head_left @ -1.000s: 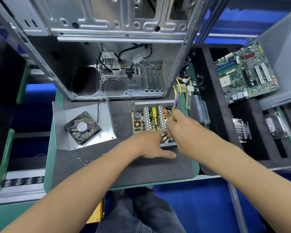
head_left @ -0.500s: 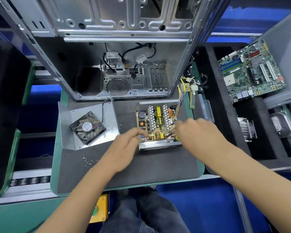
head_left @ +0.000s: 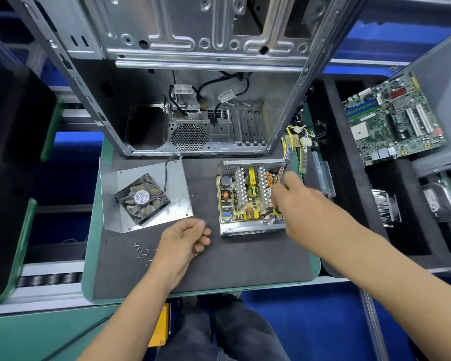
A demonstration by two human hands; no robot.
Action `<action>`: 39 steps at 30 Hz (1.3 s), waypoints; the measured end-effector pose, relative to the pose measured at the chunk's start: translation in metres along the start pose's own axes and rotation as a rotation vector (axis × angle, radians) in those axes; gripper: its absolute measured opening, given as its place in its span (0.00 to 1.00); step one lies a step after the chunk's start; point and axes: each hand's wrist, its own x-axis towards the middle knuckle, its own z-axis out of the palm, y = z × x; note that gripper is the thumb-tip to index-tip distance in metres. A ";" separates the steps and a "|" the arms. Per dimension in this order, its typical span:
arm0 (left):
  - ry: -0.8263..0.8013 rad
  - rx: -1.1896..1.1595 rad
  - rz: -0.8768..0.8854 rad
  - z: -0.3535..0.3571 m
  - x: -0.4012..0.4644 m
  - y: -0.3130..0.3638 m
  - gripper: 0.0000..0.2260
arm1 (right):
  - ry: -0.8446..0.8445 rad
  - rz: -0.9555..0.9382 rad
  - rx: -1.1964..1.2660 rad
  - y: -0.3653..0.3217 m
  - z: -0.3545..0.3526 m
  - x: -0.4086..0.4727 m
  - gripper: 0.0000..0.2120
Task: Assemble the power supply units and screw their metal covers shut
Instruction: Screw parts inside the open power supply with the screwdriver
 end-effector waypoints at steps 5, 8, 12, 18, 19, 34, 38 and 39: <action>0.020 -0.123 -0.059 0.000 0.002 -0.001 0.05 | 0.047 0.001 -0.121 0.008 0.002 -0.002 0.14; -0.002 -0.160 -0.080 0.000 0.004 -0.001 0.06 | 0.014 -0.174 -0.084 0.010 0.005 0.000 0.09; -0.012 -0.145 -0.082 0.001 0.007 -0.002 0.07 | -0.004 0.001 -0.153 0.004 0.006 -0.005 0.08; -0.002 -0.147 -0.094 0.004 0.010 -0.001 0.04 | -0.081 -0.052 -0.027 0.010 0.009 -0.006 0.10; 0.000 -0.150 -0.093 0.004 0.011 -0.002 0.04 | -0.083 -0.022 -0.060 0.008 0.010 -0.005 0.08; -0.023 -0.122 -0.104 0.007 0.012 -0.002 0.04 | -0.086 -0.086 -0.036 0.005 0.002 -0.003 0.09; -0.027 -0.108 -0.101 0.008 0.012 -0.002 0.04 | -0.067 0.014 -0.136 0.003 0.000 0.000 0.06; -0.028 -0.108 -0.100 0.008 0.012 -0.001 0.04 | -0.057 0.032 -0.177 0.002 0.001 -0.002 0.06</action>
